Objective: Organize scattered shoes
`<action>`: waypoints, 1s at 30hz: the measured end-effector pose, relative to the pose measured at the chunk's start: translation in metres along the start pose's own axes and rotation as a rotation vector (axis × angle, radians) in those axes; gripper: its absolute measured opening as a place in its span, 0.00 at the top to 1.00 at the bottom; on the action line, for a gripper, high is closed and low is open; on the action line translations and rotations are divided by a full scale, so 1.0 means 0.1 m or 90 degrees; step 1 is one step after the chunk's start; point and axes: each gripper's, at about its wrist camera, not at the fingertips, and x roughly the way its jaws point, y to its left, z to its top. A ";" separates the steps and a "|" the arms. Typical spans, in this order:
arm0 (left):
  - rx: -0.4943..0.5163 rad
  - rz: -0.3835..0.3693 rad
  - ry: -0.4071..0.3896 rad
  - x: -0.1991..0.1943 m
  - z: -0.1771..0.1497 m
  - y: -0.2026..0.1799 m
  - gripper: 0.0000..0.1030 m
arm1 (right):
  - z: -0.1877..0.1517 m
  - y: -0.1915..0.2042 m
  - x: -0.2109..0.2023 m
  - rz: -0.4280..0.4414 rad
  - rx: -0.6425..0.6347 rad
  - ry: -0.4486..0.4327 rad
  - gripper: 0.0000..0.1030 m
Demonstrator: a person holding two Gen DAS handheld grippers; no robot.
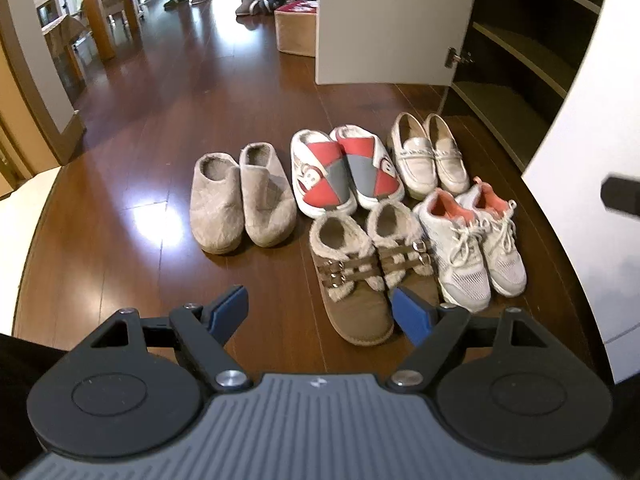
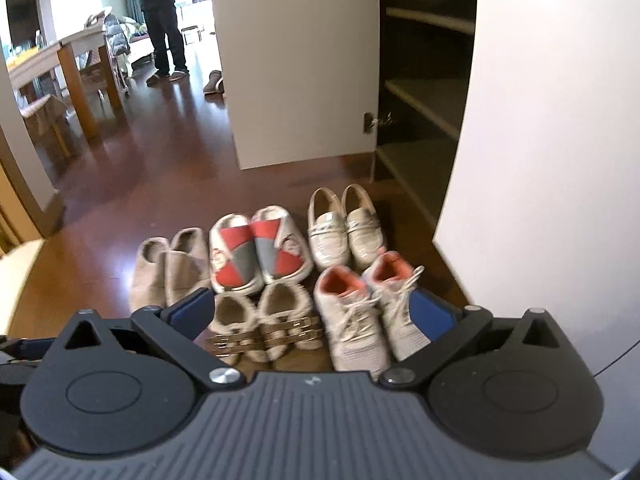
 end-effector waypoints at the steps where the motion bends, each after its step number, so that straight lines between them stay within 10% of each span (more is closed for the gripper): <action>1: 0.002 -0.004 0.004 0.00 -0.03 -0.03 0.21 | -0.02 0.00 -0.02 -0.006 -0.009 -0.005 0.01; 30: 0.038 -0.051 0.011 -0.08 -0.02 -0.20 0.21 | 0.18 -0.33 -0.30 0.039 0.060 -0.009 0.01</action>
